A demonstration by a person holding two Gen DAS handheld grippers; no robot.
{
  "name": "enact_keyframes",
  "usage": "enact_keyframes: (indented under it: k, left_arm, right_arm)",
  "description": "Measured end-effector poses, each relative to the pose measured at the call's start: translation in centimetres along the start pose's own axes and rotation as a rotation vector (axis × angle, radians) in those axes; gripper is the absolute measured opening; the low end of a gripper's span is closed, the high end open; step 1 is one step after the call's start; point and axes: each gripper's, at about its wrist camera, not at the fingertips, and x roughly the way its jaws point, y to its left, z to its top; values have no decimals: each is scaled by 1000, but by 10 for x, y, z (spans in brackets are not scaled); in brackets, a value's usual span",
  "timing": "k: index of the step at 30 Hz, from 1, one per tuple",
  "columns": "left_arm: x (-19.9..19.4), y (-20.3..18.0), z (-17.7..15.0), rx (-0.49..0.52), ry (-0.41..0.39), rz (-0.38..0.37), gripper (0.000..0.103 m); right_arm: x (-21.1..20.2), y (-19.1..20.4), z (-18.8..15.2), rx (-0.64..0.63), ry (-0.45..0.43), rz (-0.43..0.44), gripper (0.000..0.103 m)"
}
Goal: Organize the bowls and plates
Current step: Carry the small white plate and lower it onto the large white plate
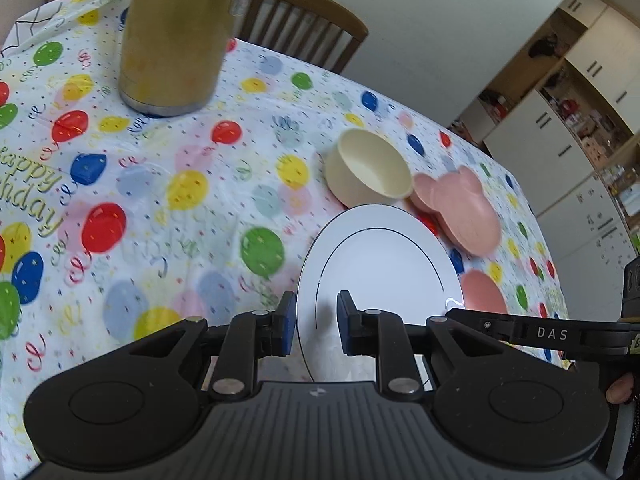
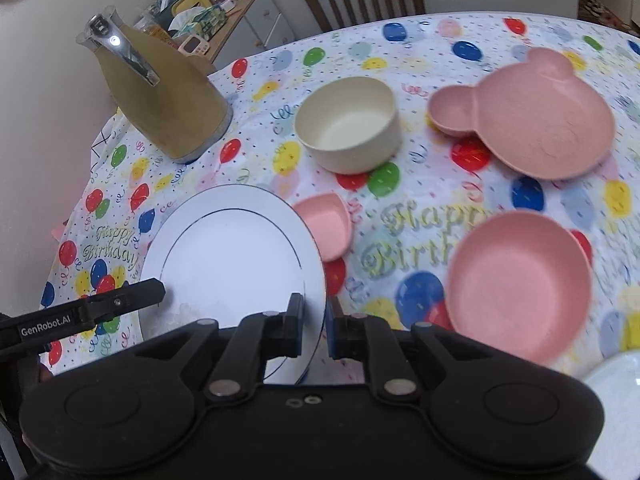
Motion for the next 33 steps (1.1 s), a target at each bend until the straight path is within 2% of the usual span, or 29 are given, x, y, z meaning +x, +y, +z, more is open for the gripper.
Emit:
enact_keyframes:
  k: [6,14,24,33]
  left_arm:
    - [-4,-30,-25,53,34,-45,21]
    - [11,-81,-50,135,84,-112,21]
    - [54,-166,-93,259,214,-184,21]
    - [95,-226,-127,331,299,-184,21]
  right_arm:
    - [-32,-22,-32,55,-30,-29,10]
    - [-68,-67,-64,145,-67,-82,11]
    - [-115,-149,-105,229,-84,-158,11]
    - [-133,-219,-132,299,-64,-211,11]
